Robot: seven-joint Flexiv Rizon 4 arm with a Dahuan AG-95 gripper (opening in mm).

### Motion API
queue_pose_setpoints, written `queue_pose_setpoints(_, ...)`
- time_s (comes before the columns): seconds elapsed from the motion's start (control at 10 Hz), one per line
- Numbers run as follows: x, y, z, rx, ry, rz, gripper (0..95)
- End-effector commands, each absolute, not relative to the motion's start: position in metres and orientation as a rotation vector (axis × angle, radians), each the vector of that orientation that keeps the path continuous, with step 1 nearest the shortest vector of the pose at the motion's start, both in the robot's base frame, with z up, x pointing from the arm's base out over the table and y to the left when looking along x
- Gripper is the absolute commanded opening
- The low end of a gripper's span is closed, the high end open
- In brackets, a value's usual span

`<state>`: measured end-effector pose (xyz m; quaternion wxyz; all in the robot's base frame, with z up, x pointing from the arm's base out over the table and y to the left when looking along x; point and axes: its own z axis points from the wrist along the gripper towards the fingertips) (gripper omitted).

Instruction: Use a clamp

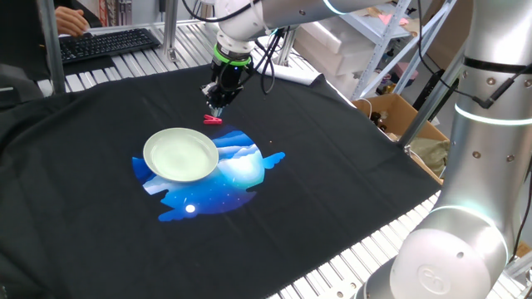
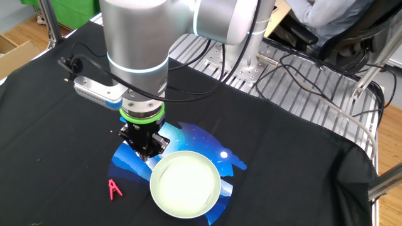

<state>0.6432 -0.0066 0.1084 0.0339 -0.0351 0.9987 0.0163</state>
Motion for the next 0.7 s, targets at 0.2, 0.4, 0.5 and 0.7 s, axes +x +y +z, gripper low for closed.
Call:
queue_pose_setpoints(0.2, 0.6437, -0.0058, 0.1088, -0.096, 3.073, 0.051, 0.0)
queue_pose_setpoints(0.4, 0.6436, -0.0056, 0.1087, -0.085, 3.076, 0.06, 0.0)
queue_pose_setpoints(0.5, 0.6436, -0.0056, 0.1087, -0.083, 3.075, 0.058, 0.0)
queue_pose_setpoints(0.7, 0.6436, -0.0056, 0.1087, -0.095, 3.071, 0.057, 0.0)
